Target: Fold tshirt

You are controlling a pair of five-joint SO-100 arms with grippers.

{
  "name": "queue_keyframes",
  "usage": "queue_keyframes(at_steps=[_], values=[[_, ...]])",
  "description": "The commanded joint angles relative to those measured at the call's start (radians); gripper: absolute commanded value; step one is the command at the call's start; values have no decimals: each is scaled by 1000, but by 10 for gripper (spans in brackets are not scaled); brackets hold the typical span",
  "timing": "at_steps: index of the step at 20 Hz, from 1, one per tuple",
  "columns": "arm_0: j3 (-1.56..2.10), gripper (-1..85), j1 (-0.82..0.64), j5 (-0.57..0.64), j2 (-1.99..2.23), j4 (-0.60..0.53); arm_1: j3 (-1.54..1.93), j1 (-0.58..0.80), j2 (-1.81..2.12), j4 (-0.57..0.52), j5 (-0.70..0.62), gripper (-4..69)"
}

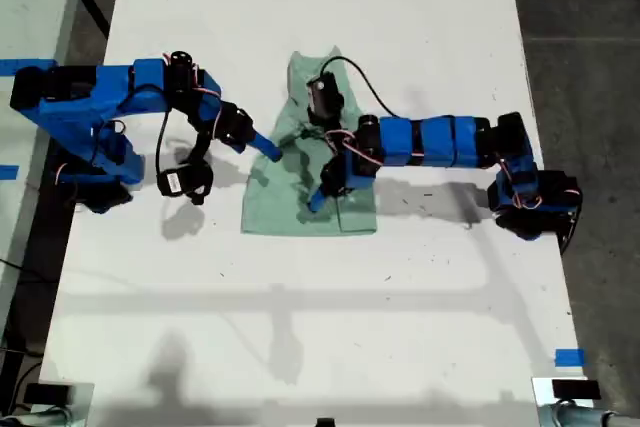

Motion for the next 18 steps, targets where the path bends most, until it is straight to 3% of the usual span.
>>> queue_keyframes(at_steps=[1, 9, 16, 17, 18], values=[[-38, 330, -5, -23, 61, 18, -98, 3, 196, 169, -23, 293], [0, 319, 67, -107, -5, 57, 391, 81, 597, 144, -72, 269], [195, 316, 14, -103, -155, -204, 578, 71, 744, 78, -43, 255], [178, 305, 8, -100, -210, -221, 604, 69, 761, 66, -35, 252], [167, 231, -3, -100, -262, -235, 629, 67, 776, 57, -31, 249]])
